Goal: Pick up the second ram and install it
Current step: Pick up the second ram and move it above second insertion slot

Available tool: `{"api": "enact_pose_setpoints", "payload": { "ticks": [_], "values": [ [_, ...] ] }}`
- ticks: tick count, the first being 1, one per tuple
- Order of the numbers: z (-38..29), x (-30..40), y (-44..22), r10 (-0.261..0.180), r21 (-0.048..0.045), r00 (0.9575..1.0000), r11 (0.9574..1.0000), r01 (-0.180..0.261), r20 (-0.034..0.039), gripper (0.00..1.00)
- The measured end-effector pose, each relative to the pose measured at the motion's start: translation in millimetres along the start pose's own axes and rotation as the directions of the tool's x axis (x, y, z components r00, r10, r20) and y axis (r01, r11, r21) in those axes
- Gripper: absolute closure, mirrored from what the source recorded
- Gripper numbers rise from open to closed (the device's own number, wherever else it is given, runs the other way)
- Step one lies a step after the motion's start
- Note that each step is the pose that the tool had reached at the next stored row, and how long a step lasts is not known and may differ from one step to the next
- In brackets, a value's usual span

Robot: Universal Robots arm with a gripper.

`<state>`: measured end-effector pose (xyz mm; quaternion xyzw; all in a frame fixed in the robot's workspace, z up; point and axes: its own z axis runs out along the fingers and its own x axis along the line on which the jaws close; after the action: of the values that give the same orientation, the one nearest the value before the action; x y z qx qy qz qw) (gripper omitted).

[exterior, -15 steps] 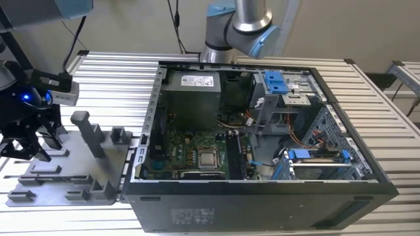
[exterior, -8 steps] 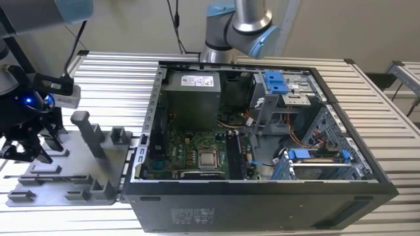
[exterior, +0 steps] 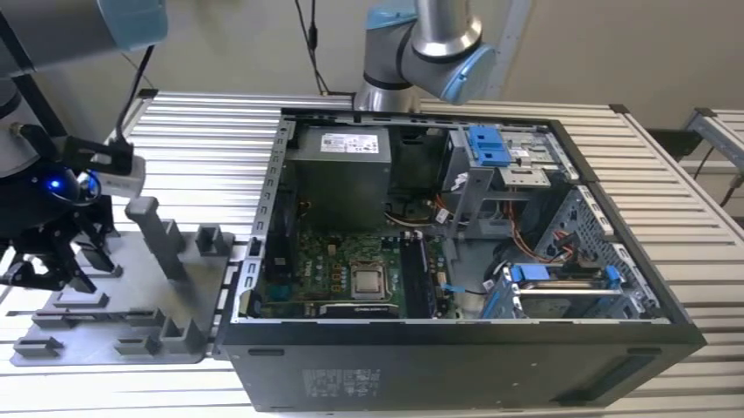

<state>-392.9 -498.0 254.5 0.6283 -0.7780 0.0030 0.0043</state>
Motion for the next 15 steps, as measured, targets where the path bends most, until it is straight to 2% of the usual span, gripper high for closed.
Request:
{"api": "enact_pose_setpoints", "payload": {
  "ticks": [6,9,15],
  "values": [
    [4.7,0.2,0.5,-0.002,0.0,1.0,1.0,0.002,-0.0001,0.62],
    [6.3,1.1,4.7,-0.013,0.0003,0.9999,0.9999,0.013,0.0,0.62],
    [9.4,1.8,8.3,-0.076,0.0015,0.9971,0.9971,0.076,0.0,0.62]
  ]
}}
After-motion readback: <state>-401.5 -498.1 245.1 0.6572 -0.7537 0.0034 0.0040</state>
